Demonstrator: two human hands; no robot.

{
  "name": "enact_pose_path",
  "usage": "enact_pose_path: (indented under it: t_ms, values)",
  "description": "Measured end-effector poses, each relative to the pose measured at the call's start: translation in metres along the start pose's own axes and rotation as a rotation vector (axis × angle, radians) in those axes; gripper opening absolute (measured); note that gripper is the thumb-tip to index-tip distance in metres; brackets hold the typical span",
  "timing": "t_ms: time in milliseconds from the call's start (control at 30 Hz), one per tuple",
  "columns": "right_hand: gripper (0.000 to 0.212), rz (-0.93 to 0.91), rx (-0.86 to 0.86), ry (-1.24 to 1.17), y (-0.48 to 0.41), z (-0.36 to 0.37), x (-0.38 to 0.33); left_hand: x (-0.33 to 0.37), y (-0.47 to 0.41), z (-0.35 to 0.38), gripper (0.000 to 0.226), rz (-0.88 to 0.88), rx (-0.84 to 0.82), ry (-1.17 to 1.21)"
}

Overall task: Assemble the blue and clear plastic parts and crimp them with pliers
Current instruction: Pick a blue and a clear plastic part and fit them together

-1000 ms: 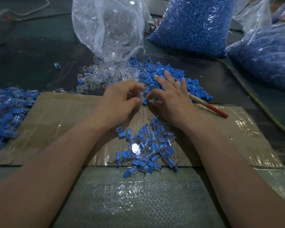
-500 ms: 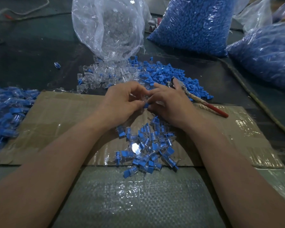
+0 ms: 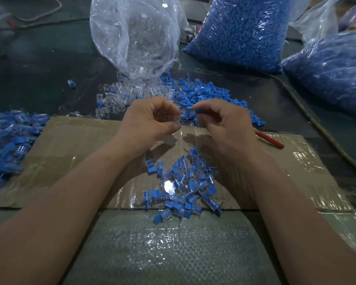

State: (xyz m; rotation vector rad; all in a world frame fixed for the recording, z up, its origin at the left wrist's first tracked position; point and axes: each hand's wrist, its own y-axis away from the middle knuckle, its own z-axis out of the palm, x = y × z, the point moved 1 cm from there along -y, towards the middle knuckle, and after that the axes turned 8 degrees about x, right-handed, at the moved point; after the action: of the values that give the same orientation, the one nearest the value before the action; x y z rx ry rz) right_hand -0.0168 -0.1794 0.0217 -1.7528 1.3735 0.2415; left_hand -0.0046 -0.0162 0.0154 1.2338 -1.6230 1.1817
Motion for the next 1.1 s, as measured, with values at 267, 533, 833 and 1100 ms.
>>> enact_pose_path:
  t_ms: [267,533,833,1100]
  values:
    - [0.021,0.148,0.067,-0.277,0.003,0.001,-0.006,-0.001,0.000,0.003,0.027,0.004,-0.001,0.010]
    - [0.022,0.216,0.030,-0.307,0.006,0.004,-0.010,0.000,0.001,0.003,0.027,0.006,0.026,0.000]
    - [0.023,0.204,-0.005,-0.219,0.009,0.011,-0.012,0.000,0.002,0.005,0.028,0.071,0.006,-0.101]
    - [0.015,0.202,-0.037,-0.101,0.009,0.010,-0.012,-0.001,0.003,0.006,0.023,0.083,0.032,-0.114]
